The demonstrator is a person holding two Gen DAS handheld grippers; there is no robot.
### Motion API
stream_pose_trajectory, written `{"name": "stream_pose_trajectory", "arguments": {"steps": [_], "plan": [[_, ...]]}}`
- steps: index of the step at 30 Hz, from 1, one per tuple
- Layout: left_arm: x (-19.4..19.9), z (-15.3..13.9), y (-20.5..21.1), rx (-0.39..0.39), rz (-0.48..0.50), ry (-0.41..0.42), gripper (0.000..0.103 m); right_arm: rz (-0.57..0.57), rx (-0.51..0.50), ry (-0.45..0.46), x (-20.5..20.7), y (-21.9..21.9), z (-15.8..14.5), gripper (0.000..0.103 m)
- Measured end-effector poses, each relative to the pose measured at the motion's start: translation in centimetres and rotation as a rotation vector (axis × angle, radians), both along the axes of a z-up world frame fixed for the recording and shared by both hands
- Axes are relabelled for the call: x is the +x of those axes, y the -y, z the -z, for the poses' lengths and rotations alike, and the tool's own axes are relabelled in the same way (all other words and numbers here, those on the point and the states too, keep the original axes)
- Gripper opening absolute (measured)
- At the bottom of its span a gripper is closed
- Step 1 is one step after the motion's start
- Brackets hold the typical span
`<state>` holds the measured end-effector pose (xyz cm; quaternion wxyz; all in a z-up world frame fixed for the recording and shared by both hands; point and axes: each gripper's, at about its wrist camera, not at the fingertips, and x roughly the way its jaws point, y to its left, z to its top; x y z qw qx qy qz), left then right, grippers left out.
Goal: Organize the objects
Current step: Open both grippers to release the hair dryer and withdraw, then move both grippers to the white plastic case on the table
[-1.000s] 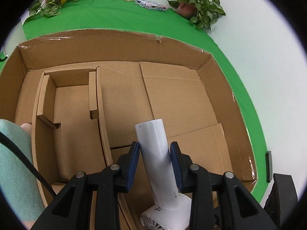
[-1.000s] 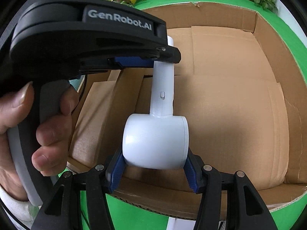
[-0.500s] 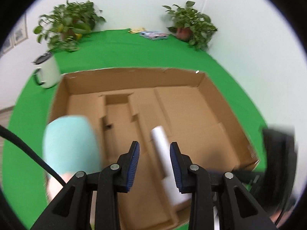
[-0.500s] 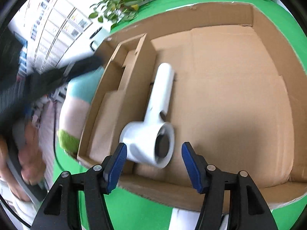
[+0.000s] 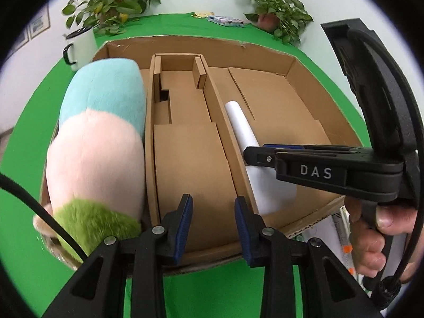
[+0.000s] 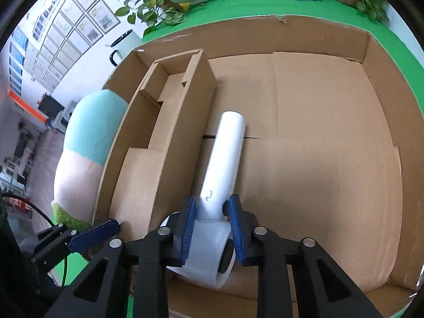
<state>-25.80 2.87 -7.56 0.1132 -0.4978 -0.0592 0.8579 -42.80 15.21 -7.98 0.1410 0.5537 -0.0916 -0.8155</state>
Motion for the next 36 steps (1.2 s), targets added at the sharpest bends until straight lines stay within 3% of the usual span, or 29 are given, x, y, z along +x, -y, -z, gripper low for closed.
{"name": "stream_pose_trajectory", "arguments": {"steps": [6,9,11,12,13,14,16,18,20,22,27,32,36], "plan": [[0.6,0.0,-0.4,0.002,-0.040,0.000,0.032,-0.005,-0.021,-0.007,0.9,-0.7,0.8,0.024],[1.0,-0.5,-0.5,-0.022,-0.044,-0.019,0.032,0.019,0.043,-0.100,1.8,-0.6,-0.3,0.028],[1.7,-1.3,-0.4,-0.042,-0.061,-0.063,0.032,0.037,0.075,-0.225,4.4,-1.2,-2.9,0.056],[2.4,-2.2,-0.4,-0.051,-0.068,-0.102,0.032,0.045,0.090,-0.296,6.2,-1.5,-4.2,0.080],[2.8,-2.8,-0.4,-0.057,-0.071,-0.129,0.032,0.048,0.109,-0.346,7.9,-1.7,-5.3,0.097],[3.6,-3.6,-0.4,-0.072,-0.078,-0.174,0.035,0.045,0.148,-0.431,10.4,-1.8,-6.5,0.101],[5.8,-5.7,-0.4,-0.118,-0.106,-0.288,0.054,0.046,0.212,-0.525,14.0,-1.7,-7.9,0.102],[8.7,-7.4,-0.3,-0.124,-0.146,-0.428,0.081,0.071,0.265,-0.597,17.9,-1.8,-8.5,0.102],[10.9,-8.5,-0.3,-0.104,-0.165,-0.522,0.083,0.101,0.289,-0.625,20.7,-2.0,-8.7,0.102],[12.3,-9.2,-0.9,-0.093,-0.153,-0.557,0.083,0.133,0.297,-0.639,23.0,-2.3,-8.5,0.102],[13.9,-9.8,-1.9,-0.103,-0.151,-0.562,0.083,0.151,0.302,-0.646,26.9,-2.8,-7.7,0.102],[14.9,-10.5,-1.7,-0.122,-0.181,-0.569,0.083,0.139,0.262,-0.663,27.9,-2.6,-7.4,0.102],[16.2,-10.3,-1.3,-0.149,-0.168,-0.561,0.083,0.025,0.119,-0.629,29.4,-1.4,-6.2,0.102]]}}
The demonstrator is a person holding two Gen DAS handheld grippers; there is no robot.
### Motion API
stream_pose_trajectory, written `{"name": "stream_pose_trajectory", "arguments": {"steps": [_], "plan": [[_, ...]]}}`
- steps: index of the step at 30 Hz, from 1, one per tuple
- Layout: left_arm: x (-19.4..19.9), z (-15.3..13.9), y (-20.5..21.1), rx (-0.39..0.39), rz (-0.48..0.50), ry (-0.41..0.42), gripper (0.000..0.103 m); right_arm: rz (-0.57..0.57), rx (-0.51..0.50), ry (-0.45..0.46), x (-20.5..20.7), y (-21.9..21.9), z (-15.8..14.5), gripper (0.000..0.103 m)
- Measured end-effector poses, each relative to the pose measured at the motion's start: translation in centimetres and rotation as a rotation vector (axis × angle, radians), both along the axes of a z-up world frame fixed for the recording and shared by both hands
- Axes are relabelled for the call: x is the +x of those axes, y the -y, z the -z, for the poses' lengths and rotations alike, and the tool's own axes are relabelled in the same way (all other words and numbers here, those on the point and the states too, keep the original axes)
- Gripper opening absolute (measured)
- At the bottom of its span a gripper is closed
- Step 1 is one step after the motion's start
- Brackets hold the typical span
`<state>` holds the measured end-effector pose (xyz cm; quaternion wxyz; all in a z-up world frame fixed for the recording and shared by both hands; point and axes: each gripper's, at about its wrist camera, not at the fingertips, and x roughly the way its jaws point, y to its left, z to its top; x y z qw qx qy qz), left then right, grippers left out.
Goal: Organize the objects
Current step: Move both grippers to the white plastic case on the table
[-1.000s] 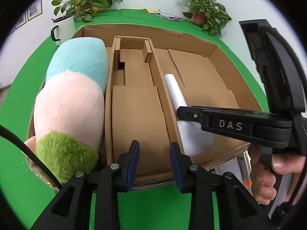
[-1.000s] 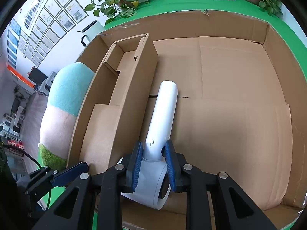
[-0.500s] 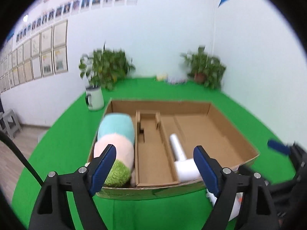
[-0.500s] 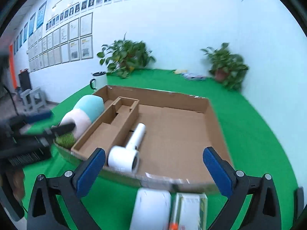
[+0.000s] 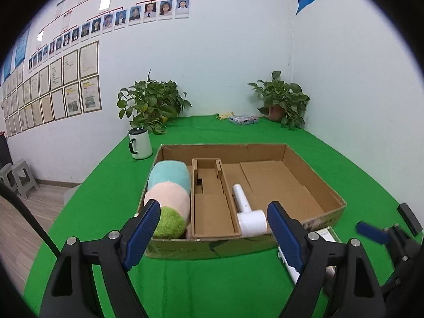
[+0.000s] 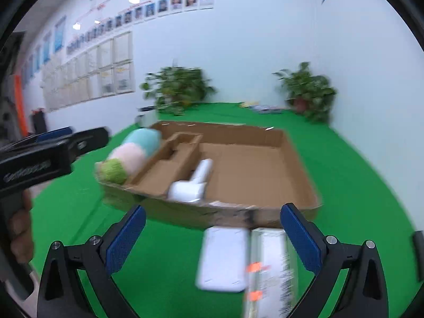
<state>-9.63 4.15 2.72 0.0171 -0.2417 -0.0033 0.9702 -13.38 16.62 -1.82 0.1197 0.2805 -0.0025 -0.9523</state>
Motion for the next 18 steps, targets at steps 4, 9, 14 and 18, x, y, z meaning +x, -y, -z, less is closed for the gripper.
{"name": "stream_pose_trajectory", "arguments": {"steps": [4,9,14,18], "plan": [[-0.2,2.1,0.6,0.006,-0.002,0.073,0.083,-0.155,-0.068,0.143,0.0,1.9,3.7,0.102],[-0.5,5.4,0.8,0.053,0.021,0.150,0.083,-0.139,-0.040,0.247,0.5,1.3,7.2,0.102],[-1.3,7.7,-0.2,0.073,0.049,0.189,0.083,-0.025,0.029,0.297,0.6,-2.5,9.3,0.102],[-2.0,9.0,-0.8,0.086,0.073,0.212,0.083,0.059,0.035,0.308,0.4,-5.6,9.3,0.102]]}}
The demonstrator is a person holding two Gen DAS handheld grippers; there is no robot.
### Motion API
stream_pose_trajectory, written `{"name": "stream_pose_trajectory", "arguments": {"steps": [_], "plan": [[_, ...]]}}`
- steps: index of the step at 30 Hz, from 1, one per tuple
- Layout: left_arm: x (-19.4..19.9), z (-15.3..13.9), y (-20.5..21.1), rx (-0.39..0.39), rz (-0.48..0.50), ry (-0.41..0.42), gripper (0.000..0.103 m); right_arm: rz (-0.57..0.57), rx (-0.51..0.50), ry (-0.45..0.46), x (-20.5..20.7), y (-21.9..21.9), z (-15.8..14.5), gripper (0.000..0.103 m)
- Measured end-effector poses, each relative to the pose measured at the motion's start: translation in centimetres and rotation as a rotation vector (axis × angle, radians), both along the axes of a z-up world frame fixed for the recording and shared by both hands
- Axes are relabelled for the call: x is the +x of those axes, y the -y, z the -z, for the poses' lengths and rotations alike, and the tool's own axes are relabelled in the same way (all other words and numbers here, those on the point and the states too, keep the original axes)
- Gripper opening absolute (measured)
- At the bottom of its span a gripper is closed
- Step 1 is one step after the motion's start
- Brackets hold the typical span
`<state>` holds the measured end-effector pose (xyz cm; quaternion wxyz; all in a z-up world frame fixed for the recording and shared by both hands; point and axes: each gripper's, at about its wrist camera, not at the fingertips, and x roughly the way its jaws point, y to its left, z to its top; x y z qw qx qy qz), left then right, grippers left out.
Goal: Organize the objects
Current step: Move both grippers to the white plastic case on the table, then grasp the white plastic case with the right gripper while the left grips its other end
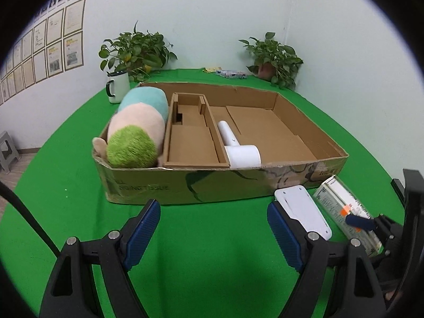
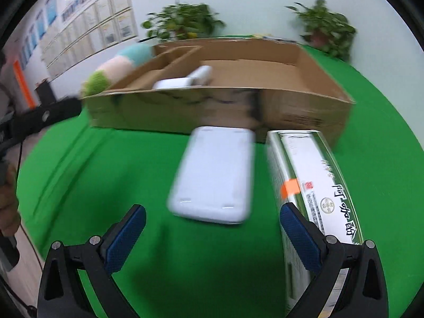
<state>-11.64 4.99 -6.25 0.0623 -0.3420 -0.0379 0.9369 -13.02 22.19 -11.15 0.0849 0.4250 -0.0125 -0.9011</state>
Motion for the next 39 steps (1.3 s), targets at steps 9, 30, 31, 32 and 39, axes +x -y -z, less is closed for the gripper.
{"name": "stream_pose_trajectory", "arguments": {"steps": [9,30,31,32,39], "plan": [[-1.3,1.0,-0.6,0.039,0.045,0.035,0.083,-0.016,0.011,0.066,-2.1,2.1,0.2,0.099],[-0.9,7.2,-2.1,0.512,0.290,0.371,0.077,-0.117,0.038,0.046,3.8,6.8,1.4,0.102],[-1.0,7.3,-2.2,0.523,0.287,0.369,0.077,-0.111,0.037,0.043,3.4,6.5,1.3,0.102],[-1.1,7.5,-2.3,0.540,0.295,0.379,0.074,-0.105,0.041,0.046,3.1,6.5,1.5,0.102],[-1.3,7.7,-2.6,0.529,0.283,0.400,0.049,-0.154,-0.015,0.049,3.0,6.1,1.4,0.091]]}}
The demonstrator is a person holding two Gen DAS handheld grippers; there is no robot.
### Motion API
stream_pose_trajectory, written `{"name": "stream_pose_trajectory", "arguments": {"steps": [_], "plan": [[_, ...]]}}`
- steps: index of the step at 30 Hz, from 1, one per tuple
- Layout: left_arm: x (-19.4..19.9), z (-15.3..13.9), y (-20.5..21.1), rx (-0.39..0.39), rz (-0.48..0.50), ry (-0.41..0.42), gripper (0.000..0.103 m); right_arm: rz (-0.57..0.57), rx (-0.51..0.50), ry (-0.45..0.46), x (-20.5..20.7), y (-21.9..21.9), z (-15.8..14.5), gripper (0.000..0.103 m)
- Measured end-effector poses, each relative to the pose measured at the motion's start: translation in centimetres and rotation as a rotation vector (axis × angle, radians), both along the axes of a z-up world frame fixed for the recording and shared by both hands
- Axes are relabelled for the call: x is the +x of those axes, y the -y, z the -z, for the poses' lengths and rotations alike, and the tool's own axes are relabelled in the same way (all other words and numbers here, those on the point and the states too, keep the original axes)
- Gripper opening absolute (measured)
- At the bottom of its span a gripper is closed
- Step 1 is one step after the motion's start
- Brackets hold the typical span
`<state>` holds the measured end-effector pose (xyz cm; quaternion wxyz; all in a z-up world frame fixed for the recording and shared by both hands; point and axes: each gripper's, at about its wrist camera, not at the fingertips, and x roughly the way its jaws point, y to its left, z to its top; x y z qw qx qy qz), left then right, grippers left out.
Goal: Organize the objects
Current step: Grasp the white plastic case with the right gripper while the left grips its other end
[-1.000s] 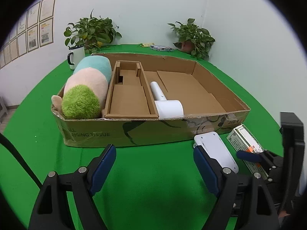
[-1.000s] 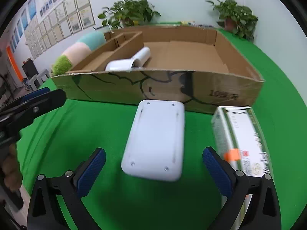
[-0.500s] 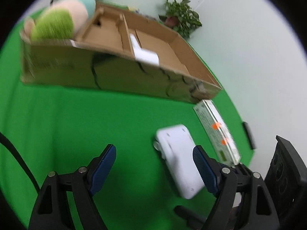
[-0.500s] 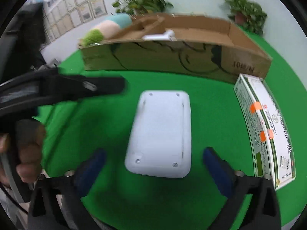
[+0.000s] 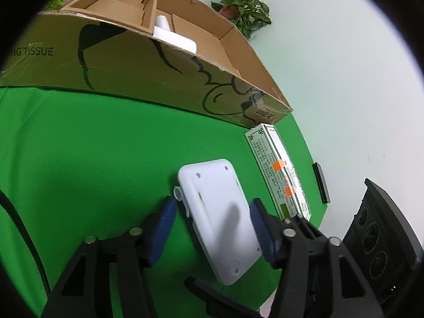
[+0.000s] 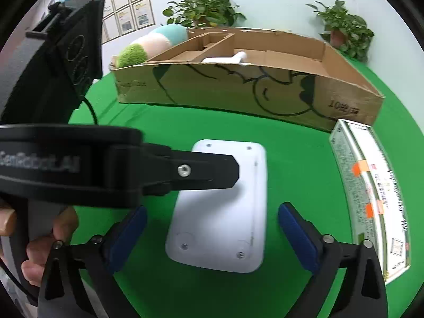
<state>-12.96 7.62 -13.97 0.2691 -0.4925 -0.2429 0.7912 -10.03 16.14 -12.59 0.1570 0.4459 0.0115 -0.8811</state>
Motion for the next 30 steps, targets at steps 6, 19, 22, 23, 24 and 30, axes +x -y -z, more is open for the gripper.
{"name": "stream_pose_trajectory", "arguments": {"steps": [6,19,22,23,24,30], "plan": [[0.0,0.2,-0.3,-0.040,0.008,0.022,0.033,0.038,0.036,-0.003,0.1,-0.1,0.3,0.071],[1.3,-1.3,-1.1,-0.080,0.007,-0.015,0.029,0.088,0.057,-0.034,1.9,0.4,0.0,0.069],[1.8,-3.2,-1.3,-0.093,0.013,-0.070,0.029,0.103,0.043,-0.079,2.6,0.5,-1.6,0.069],[2.0,-4.2,-1.3,-0.092,0.014,-0.100,0.029,0.108,0.041,-0.099,2.8,0.5,-2.2,0.069],[2.2,-5.0,-1.3,-0.089,0.013,-0.120,0.029,0.114,0.041,-0.121,2.9,0.4,-3.0,0.069],[3.3,-9.6,-1.4,-0.077,0.003,-0.242,0.027,0.143,0.049,-0.258,3.8,0.4,-7.5,0.067]]}}
